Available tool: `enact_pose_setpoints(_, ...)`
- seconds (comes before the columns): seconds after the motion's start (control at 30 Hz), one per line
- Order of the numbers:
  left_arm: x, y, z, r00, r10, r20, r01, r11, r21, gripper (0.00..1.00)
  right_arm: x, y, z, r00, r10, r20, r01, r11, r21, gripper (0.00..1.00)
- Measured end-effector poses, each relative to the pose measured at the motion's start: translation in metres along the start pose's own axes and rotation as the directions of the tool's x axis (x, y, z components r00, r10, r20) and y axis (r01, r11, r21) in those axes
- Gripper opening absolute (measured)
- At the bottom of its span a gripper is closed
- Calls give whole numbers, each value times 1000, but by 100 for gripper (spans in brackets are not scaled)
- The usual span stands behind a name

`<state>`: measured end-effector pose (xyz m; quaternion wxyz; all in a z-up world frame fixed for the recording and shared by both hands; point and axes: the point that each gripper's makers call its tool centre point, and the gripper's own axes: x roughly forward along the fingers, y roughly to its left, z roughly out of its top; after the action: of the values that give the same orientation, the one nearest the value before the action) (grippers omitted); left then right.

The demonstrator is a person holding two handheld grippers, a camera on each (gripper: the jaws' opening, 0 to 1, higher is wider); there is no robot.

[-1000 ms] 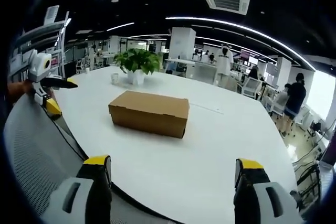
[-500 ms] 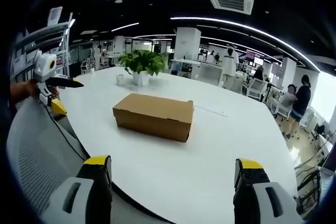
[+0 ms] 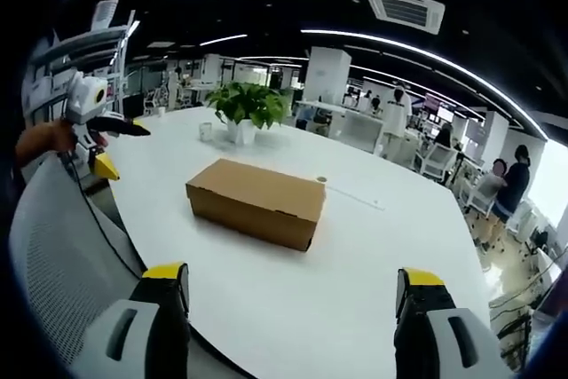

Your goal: Operate the shoe box by opening the lid, removing the specified soft item, and placing it in the target area until the item is outside and the box remains undamaged.

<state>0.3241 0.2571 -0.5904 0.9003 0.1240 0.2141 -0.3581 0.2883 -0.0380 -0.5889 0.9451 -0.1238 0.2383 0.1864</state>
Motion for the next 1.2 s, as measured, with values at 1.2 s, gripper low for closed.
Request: enact_pose_setpoints(1.2, 45, 15, -8, 998, -22, -51, 22, 1000, -4, 99, 55, 1, 17, 996, 86, -14, -87, 991, -103, 95)
